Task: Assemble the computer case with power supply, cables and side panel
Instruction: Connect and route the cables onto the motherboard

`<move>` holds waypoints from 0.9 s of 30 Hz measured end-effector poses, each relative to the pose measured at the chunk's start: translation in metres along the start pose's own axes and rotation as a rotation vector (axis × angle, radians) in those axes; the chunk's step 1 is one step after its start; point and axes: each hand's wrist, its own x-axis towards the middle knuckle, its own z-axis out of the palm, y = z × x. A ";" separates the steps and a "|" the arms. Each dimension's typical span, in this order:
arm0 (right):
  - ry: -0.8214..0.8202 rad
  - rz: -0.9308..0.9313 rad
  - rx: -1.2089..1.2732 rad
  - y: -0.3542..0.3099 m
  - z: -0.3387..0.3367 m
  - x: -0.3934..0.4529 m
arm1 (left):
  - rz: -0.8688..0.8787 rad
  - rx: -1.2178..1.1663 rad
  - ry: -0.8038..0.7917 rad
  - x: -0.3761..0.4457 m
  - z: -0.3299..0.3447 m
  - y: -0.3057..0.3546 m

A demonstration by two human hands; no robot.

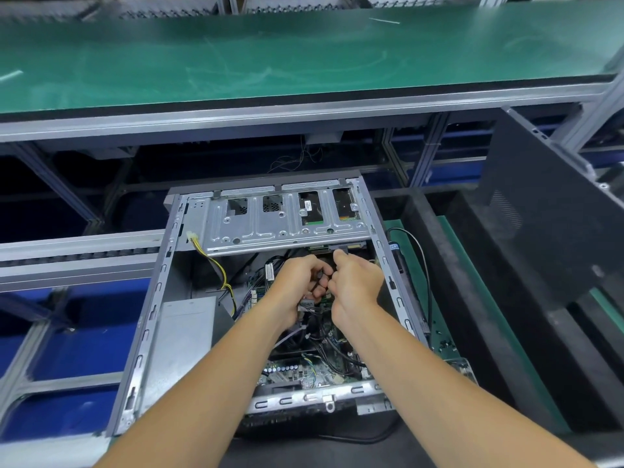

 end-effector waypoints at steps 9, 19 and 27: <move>-0.515 0.132 -1.170 -0.016 -0.038 -0.009 | 0.097 -0.216 -0.187 -0.002 -0.020 0.016; -0.797 -0.041 -1.702 -0.014 -0.050 -0.033 | 0.307 -0.687 -0.100 -0.007 -0.034 0.023; -0.706 -0.280 -1.661 -0.028 -0.055 -0.029 | 0.295 -0.743 0.044 -0.008 -0.035 0.025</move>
